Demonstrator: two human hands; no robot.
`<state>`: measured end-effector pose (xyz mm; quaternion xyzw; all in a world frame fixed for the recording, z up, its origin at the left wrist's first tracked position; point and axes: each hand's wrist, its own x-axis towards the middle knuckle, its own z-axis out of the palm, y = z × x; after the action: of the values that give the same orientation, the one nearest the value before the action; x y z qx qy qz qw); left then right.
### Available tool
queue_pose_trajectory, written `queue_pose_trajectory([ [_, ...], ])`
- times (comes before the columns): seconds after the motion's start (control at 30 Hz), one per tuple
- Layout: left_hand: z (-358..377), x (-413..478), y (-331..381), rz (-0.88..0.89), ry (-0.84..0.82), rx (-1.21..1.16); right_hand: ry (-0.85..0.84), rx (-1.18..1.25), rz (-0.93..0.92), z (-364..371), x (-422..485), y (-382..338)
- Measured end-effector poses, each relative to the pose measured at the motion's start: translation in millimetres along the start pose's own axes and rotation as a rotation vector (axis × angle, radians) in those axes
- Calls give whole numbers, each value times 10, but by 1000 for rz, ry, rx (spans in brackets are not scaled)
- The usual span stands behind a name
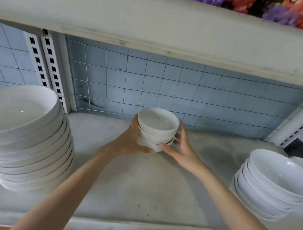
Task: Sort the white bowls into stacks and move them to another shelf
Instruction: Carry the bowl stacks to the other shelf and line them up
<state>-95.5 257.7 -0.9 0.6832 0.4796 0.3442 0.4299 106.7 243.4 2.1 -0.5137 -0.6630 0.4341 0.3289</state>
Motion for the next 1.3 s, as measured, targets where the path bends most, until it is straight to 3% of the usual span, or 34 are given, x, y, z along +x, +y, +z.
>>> queue_pose_trajectory([
  [0.37, -11, 99, -64, -46, -18, -56, -78, 70, -65, -26, 299, 169],
  [0.6, 0, 51, -47, -69, 46, -95, -23, 109, -145, -20, 273, 180],
  [1.07, -71, -318, 497, 85, 154, -86, 132, 155, -275, -148, -187, -282],
  [1.3, 135, -893, 567, 127, 197, -46, 71, 166, -327, -36, -694, -262],
])
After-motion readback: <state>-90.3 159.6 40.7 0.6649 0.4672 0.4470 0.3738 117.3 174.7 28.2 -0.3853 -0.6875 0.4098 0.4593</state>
